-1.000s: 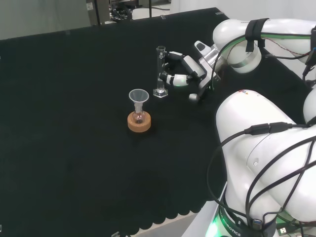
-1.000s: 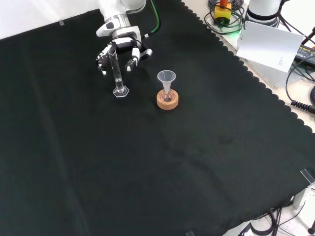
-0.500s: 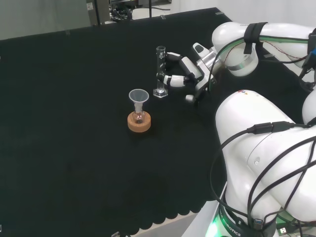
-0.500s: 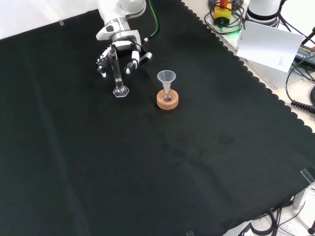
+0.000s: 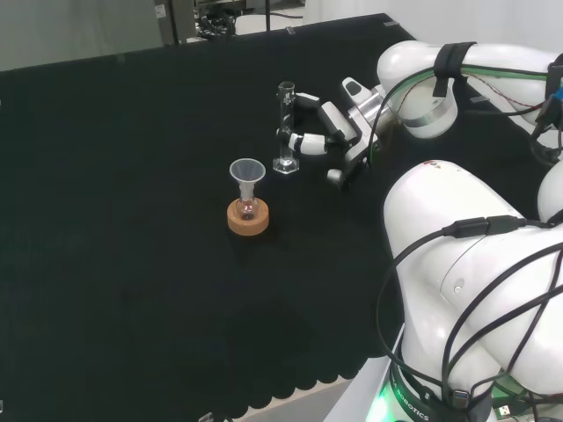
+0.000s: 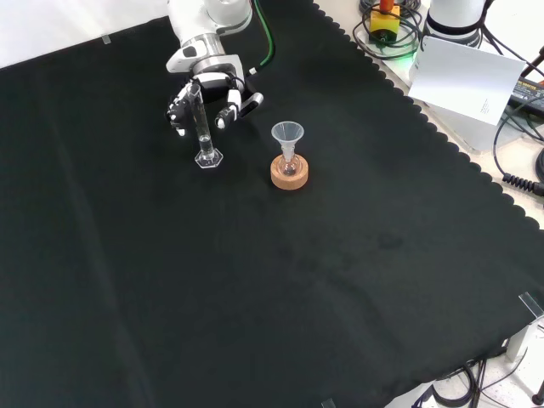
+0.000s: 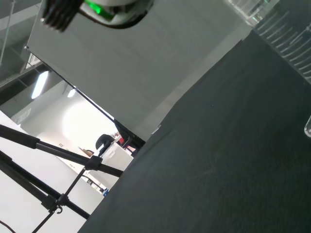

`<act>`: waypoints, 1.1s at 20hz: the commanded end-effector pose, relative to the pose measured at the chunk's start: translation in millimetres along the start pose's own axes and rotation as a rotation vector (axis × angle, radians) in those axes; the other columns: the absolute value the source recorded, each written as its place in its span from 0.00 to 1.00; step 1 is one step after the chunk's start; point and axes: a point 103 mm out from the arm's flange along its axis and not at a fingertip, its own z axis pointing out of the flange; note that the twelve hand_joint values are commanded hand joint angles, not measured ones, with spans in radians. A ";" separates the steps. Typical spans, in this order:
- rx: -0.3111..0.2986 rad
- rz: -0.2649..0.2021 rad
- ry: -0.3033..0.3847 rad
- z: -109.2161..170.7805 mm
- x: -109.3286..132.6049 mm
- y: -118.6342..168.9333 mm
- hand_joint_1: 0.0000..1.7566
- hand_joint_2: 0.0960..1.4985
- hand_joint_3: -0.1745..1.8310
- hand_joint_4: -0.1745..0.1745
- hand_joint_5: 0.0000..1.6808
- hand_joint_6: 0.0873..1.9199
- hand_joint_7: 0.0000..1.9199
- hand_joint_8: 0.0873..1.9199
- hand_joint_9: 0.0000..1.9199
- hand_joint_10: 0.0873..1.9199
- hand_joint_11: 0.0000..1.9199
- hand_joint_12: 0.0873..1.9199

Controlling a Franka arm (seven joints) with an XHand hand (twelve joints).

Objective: Pick up the graduated cylinder.

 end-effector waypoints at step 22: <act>0.006 -0.005 0.041 3.3 -3.6 -0.2 0.52 0.45 0.38 0.51 0.39 0.06 0.35 0.26 0.49 0.16 0.36 0.58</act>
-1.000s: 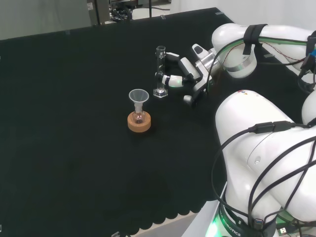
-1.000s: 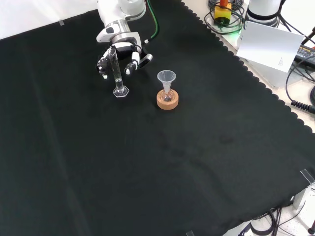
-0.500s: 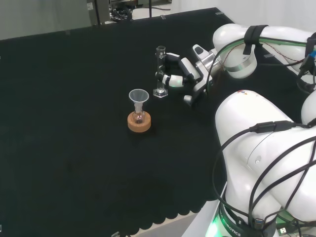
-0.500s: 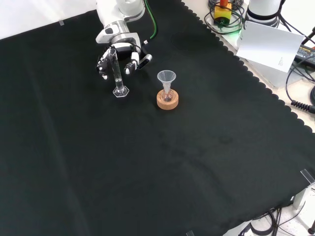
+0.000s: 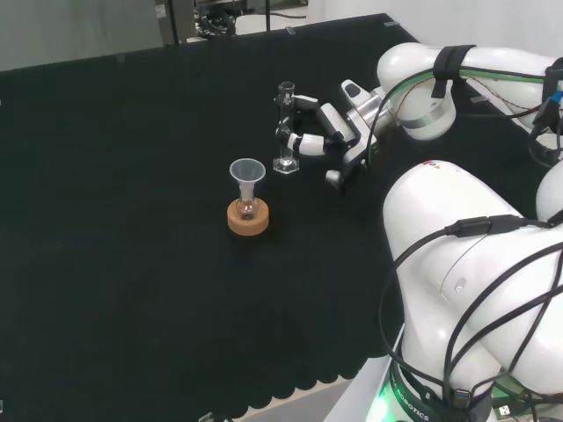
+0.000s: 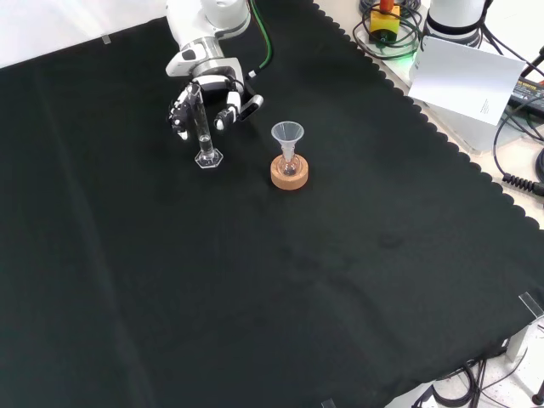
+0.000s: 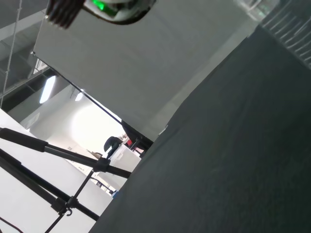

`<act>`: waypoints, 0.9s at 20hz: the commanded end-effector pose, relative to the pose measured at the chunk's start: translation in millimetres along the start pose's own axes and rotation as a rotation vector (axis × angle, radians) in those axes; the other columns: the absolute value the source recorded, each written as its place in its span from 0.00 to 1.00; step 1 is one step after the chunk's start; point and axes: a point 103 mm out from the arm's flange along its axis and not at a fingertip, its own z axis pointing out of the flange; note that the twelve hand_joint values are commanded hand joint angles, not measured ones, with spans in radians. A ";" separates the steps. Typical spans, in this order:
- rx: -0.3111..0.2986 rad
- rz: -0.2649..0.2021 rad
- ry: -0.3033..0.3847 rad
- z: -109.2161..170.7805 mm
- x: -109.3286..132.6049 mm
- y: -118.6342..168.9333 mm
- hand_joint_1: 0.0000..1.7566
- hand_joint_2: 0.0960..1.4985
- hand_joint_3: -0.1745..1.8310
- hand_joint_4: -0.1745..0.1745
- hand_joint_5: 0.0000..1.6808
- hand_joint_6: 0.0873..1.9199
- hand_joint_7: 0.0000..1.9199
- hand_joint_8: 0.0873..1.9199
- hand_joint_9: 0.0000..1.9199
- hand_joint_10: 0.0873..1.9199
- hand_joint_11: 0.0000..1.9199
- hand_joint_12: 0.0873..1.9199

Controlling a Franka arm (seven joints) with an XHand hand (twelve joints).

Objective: Pick up the graduated cylinder.

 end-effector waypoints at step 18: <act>0.005 0.009 -0.005 2.8 -3.9 0.6 0.54 0.47 0.36 0.50 0.37 0.15 0.36 0.26 0.53 0.12 0.41 0.56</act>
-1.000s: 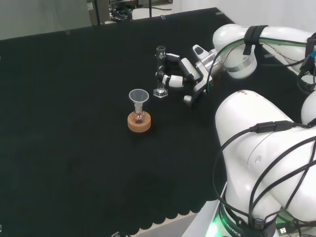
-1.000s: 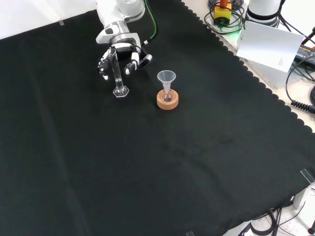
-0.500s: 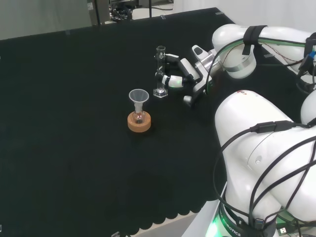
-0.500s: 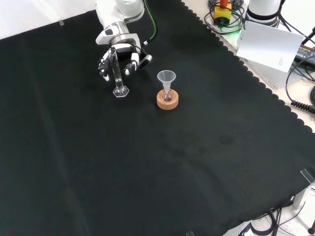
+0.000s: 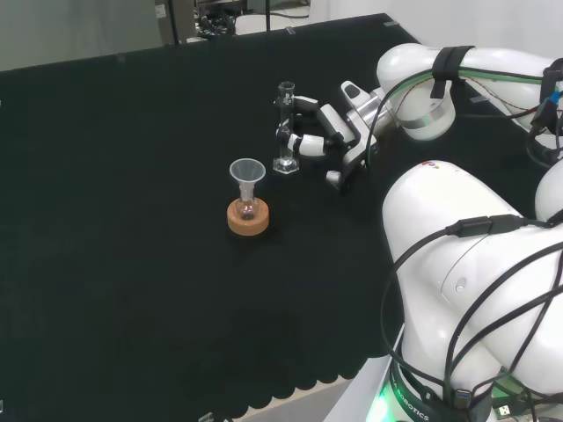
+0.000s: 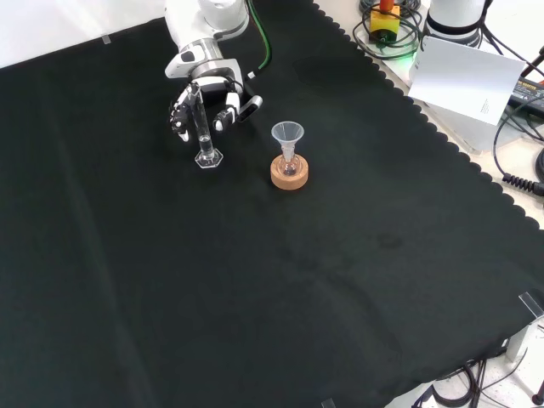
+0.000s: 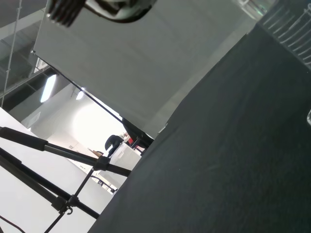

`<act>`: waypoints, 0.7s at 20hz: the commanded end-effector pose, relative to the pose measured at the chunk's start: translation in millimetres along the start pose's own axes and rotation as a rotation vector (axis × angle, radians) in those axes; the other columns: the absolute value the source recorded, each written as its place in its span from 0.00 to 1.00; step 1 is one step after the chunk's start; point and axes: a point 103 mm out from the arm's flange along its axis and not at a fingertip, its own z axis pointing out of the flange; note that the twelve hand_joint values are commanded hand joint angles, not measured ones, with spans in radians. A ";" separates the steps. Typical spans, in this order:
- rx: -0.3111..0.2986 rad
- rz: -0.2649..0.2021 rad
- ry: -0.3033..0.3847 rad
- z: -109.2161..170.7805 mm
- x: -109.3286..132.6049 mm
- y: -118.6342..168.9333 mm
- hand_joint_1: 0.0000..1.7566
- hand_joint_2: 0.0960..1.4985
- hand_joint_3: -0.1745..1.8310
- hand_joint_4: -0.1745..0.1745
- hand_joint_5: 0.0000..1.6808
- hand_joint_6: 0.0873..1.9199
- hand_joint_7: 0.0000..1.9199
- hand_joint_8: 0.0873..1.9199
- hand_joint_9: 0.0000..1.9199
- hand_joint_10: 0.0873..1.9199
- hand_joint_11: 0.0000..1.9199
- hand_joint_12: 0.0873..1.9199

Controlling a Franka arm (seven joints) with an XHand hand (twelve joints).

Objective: Pick up the graduated cylinder.

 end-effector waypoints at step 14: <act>-0.015 0.036 -0.049 12.8 1.8 7.2 0.58 0.58 0.37 0.52 0.46 0.27 0.47 0.26 0.64 0.05 0.55 0.46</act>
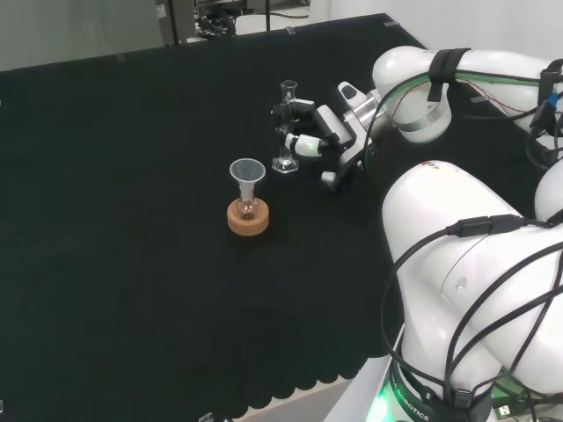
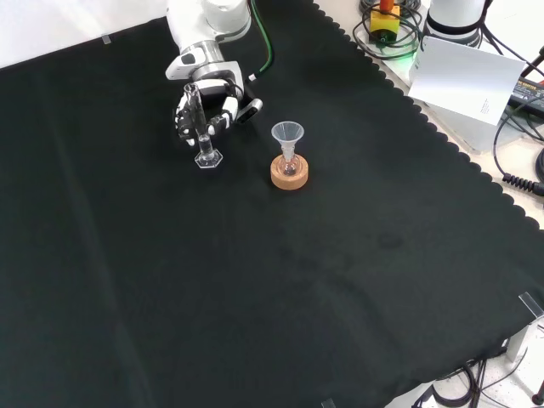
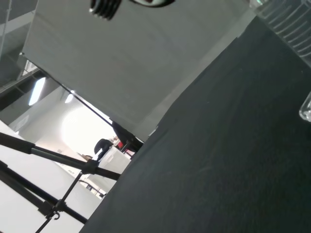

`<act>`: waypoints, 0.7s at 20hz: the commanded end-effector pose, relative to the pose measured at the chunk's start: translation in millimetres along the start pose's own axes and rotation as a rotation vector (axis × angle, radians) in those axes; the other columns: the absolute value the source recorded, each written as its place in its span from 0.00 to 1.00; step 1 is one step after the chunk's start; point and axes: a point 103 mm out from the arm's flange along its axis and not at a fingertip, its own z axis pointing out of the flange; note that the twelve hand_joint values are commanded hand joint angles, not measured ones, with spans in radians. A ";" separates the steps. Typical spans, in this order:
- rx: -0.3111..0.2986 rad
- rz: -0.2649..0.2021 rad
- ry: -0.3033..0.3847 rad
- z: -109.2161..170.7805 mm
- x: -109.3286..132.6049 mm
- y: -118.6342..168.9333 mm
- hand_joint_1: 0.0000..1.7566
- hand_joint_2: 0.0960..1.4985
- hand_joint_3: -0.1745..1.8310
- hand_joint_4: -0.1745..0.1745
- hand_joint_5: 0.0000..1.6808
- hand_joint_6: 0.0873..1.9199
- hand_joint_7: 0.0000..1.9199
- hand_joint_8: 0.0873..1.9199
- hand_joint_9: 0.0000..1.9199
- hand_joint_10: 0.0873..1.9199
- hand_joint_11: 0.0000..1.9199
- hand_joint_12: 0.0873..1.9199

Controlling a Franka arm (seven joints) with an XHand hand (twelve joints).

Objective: Pick up the graduated cylinder.

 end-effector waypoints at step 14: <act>0.196 -0.003 -0.331 -25.9 21.5 11.4 0.61 0.73 0.21 0.17 0.46 0.54 0.46 0.34 0.68 0.01 0.64 0.40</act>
